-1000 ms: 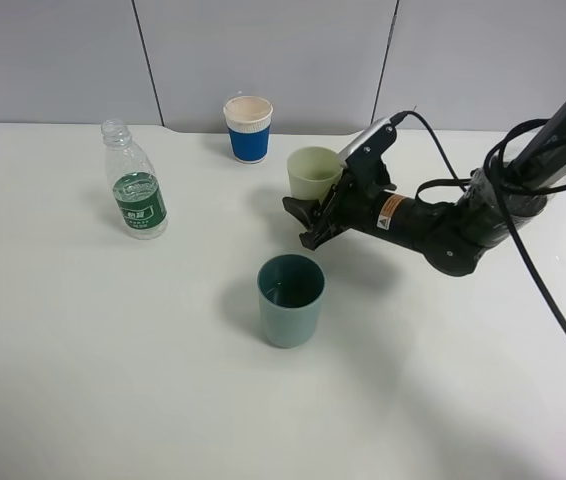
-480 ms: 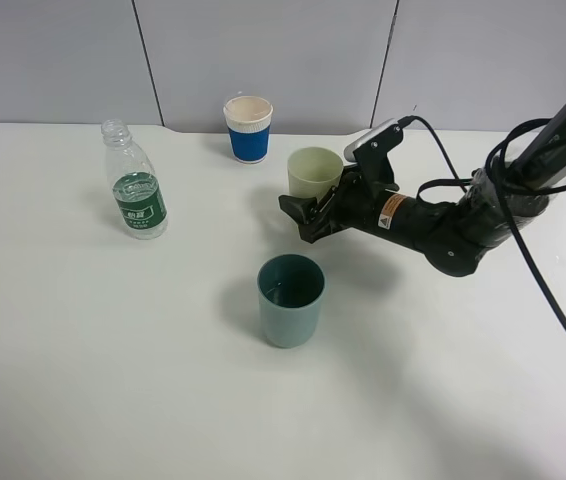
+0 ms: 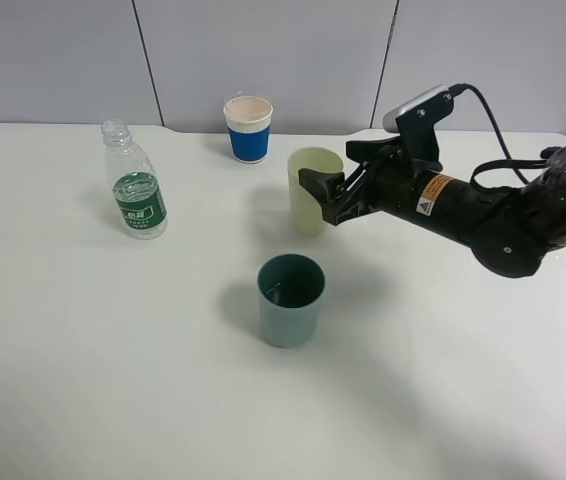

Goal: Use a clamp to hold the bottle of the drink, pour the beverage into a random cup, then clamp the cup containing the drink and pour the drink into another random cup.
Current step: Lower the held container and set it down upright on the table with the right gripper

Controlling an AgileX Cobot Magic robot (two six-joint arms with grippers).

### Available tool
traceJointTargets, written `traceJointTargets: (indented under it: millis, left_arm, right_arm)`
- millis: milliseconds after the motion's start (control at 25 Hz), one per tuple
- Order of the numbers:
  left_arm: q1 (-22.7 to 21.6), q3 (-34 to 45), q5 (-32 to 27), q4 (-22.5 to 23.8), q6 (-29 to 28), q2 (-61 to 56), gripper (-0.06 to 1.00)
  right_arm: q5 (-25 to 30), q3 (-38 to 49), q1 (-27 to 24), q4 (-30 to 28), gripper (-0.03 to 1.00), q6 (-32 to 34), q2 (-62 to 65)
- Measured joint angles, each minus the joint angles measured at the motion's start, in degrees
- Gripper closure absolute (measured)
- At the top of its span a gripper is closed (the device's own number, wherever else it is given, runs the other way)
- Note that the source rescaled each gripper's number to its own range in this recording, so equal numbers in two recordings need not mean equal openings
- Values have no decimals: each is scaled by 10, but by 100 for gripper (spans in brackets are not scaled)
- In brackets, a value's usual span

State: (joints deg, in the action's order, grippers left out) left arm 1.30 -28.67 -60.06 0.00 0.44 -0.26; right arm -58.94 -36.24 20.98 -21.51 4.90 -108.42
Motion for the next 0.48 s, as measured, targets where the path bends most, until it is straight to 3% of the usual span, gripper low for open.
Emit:
traceJointTargets:
  millis: [40,200,240,480]
  left_arm:
    - [0,0,0,0,0,0,-6]
    - [0,0,0,0,0,0,-6]
    - [0,0,0,0,0,0,-6]
    - [0,0,0,0,0,0,-6]
  right_arm:
    - [19,4,0,7,44,5,16]
    - [106,7,0,45,8,19,93]
    - [131,7,0,56,4,19,114]
    - [270,7,0,120,-3,-43,228]
